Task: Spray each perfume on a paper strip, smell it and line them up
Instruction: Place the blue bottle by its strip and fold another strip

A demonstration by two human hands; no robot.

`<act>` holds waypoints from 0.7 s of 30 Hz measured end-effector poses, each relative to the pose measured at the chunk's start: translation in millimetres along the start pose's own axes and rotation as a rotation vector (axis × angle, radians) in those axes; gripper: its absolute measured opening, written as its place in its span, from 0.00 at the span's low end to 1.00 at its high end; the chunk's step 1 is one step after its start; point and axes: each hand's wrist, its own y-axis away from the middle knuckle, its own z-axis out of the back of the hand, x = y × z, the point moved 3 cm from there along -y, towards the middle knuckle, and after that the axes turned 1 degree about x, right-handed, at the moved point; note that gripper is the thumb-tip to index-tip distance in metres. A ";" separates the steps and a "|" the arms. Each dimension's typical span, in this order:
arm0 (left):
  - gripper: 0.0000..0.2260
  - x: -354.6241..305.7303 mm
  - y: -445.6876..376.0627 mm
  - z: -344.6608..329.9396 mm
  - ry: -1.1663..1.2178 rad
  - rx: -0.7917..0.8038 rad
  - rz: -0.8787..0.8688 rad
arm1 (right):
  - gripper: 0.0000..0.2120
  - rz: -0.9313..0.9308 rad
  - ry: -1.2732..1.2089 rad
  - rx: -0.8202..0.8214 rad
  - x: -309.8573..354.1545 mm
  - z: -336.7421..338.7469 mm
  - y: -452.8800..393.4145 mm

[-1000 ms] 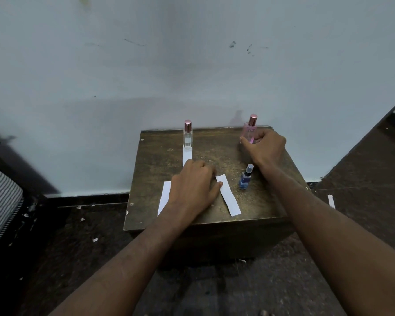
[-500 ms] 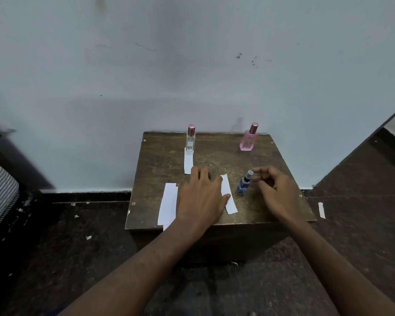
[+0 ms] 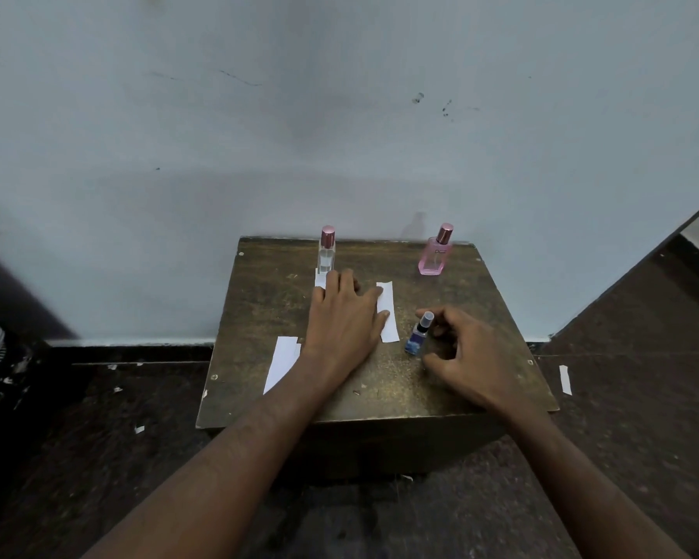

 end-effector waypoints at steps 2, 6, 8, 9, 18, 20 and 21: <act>0.19 0.8 -5.3 -1.9 -0.001 -0.008 0.006 | 0.25 0.018 -0.006 0.019 -4.0 0.2 -2.1; 0.19 2.8 -14.4 -5.9 0.010 -0.018 0.024 | 0.25 0.072 -0.023 0.011 -2.1 0.9 -2.6; 0.19 3.7 -18.8 -7.1 0.015 -0.023 0.033 | 0.25 0.089 -0.022 -0.012 0.7 0.6 -1.7; 0.19 3.9 -20.9 -7.3 0.017 -0.024 0.036 | 0.24 0.094 -0.028 -0.022 1.4 0.7 -2.0; 0.22 7.5 -21.9 -9.6 0.079 -0.007 0.059 | 0.14 0.061 -0.051 -0.058 -1.8 1.4 -4.7; 0.22 6.6 -19.8 -6.5 0.079 0.002 0.051 | 0.15 0.050 -0.110 -0.114 -1.5 4.0 -8.0; 0.22 6.5 -17.8 -5.1 0.074 0.010 0.047 | 0.16 0.044 -0.150 -0.145 -0.2 3.7 -11.2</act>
